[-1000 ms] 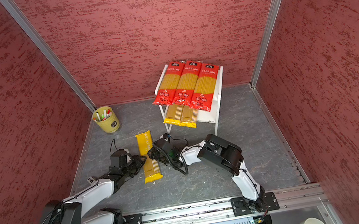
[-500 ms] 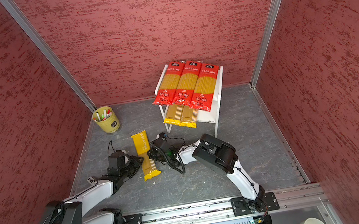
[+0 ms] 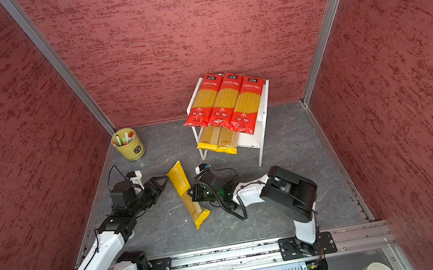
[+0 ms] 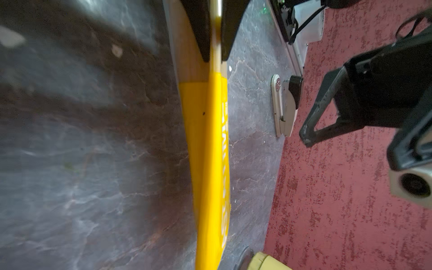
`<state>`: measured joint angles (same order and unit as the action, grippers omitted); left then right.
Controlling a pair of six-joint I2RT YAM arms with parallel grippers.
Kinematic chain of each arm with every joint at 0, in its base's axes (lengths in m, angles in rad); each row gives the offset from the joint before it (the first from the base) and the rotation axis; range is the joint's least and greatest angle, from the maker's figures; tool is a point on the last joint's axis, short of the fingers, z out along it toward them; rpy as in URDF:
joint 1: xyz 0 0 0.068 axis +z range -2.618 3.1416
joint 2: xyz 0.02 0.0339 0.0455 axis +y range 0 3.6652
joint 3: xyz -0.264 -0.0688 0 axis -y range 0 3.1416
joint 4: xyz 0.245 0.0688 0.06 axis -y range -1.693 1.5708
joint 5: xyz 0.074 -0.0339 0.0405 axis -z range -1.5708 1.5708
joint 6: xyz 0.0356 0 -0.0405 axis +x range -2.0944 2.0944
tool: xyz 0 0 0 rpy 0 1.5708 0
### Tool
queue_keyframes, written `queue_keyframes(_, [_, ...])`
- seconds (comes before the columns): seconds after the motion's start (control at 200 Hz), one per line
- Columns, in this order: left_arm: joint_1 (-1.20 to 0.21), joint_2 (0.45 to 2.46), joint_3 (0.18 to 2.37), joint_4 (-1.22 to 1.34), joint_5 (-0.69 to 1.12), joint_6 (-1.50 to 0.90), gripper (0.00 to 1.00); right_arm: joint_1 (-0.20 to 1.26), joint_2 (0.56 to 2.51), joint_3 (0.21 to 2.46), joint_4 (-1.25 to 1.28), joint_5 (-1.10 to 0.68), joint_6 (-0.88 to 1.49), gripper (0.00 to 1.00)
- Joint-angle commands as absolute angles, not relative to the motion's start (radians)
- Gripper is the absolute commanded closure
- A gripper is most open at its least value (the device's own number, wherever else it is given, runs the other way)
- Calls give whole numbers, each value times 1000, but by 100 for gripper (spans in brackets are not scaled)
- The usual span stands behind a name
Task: Arrange pasta packages on shelves
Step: Pick up the pasta bag from the center of the table.
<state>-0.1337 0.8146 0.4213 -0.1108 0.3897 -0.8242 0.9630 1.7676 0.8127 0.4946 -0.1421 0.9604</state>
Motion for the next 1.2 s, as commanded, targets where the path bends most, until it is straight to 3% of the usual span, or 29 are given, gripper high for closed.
queue_keyframes(0.0, [-131, 782, 446, -18, 522, -809, 26, 965, 1614, 765, 722, -124, 868, 100])
queue_keyframes(0.115, [-156, 765, 424, 163, 587, -826, 19, 963, 1507, 683, 775, -124, 834, 100])
queue_keyframes(0.266, [-290, 766, 381, 291, 519, -836, 10, 952, 1409, 599, 897, -135, 868, 100])
queue_keyframes(0.406, [-436, 821, 377, 351, 420, -835, 10, 938, 1355, 537, 995, -106, 929, 100])
queue_keyframes(0.792, [-516, 823, 327, 369, 384, -900, 10, 930, 1152, 394, 1050, 51, 1005, 100])
queue_keyframes(1.192, [-644, 1198, 556, 625, 460, -843, 17, 931, 1049, 333, 1058, 68, 1067, 100])
